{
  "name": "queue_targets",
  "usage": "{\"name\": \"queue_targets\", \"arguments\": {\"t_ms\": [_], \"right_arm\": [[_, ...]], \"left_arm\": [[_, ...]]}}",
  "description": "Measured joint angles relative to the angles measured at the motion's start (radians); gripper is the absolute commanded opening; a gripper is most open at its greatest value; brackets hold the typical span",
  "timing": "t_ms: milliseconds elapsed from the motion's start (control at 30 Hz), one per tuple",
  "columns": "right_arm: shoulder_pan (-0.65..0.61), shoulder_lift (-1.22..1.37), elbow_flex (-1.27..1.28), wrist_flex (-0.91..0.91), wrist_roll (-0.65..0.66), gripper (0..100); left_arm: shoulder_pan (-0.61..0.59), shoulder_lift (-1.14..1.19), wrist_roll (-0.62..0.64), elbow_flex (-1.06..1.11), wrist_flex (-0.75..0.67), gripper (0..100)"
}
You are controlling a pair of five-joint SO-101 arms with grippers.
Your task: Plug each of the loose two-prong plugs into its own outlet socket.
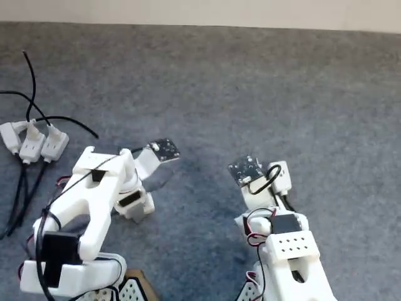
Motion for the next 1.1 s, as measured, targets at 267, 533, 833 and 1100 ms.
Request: {"name": "queue_targets", "arguments": {"t_ms": [267,533,833,1100], "right_arm": [[0.0,0.0,0.005,-0.002,0.0,30.3],[0.0,0.0,0.005,-0.002,0.0,30.3],[0.0,0.0,0.005,-0.002,0.0,30.3],[0.0,0.0,0.005,-0.002,0.0,30.3]], "left_arm": [[-0.247,0.017,0.106,-0.241,-0.002,0],[-0.416,0.242,0.115,-0.64,0.149,2],[-0.44,0.568,0.221,-1.085,0.416,40],[-0.446,0.582,0.229,-1.286,0.572,34]]}}
